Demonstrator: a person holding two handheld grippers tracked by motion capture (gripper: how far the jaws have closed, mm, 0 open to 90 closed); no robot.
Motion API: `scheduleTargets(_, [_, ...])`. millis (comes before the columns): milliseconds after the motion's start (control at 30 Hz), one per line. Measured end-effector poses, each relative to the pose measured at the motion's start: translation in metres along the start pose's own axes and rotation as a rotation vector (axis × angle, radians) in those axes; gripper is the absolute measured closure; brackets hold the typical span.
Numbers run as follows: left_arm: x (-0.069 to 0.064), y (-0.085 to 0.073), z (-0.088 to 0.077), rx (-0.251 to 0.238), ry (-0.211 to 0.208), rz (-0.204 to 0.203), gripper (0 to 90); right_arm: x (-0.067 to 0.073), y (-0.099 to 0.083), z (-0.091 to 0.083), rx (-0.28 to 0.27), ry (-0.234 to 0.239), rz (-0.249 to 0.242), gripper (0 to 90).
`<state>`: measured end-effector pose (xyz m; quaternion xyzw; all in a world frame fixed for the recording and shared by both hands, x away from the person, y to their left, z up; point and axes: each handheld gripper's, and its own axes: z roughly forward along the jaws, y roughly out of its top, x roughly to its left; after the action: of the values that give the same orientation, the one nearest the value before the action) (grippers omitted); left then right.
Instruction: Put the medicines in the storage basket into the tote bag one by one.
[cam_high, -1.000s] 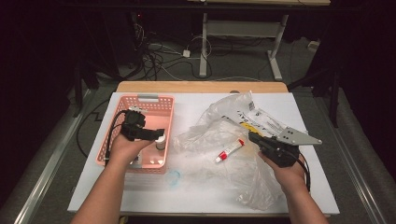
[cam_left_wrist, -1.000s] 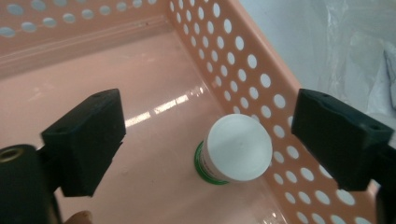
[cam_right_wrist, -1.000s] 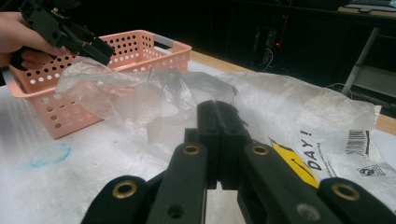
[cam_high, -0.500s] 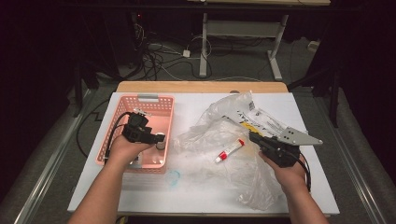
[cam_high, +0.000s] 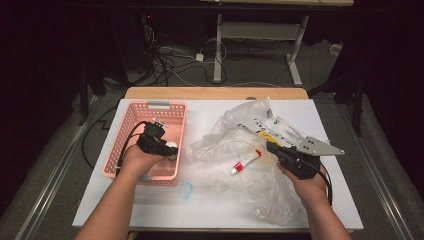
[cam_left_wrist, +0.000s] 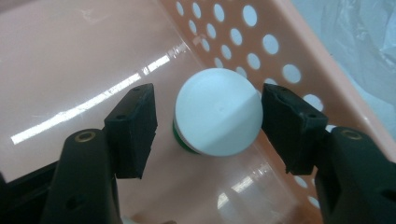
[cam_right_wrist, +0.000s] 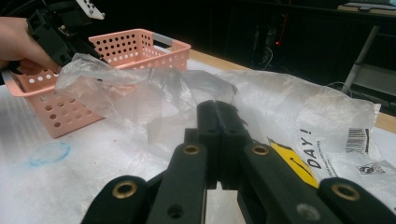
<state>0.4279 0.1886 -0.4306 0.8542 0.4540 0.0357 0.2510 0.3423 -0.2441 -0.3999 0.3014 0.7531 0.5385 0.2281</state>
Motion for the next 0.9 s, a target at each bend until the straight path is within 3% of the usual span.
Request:
scheduleTargets(167, [0.001,0.002,0.005,0.027,0.001,-0.003,39.3,0.0,0.0,0.0,0.003,-0.001,0.003,90.0])
scheduleTargets(367, [0.001,0.003,0.008,0.034,0.005,0.0,41.1,0.001,-0.001,0.002,0.008,0.002,-0.002,90.0])
scheduleTargets(500, [0.0,0.004,0.01,0.033,0.009,0.008,46.9,0.001,-0.001,0.001,0.007,0.001,-0.001,90.0])
scheduleTargets(900, [-0.001,0.004,0.011,0.034,0.018,0.007,48.3,0.001,0.0,0.001,0.002,-0.001,-0.002,90.0])
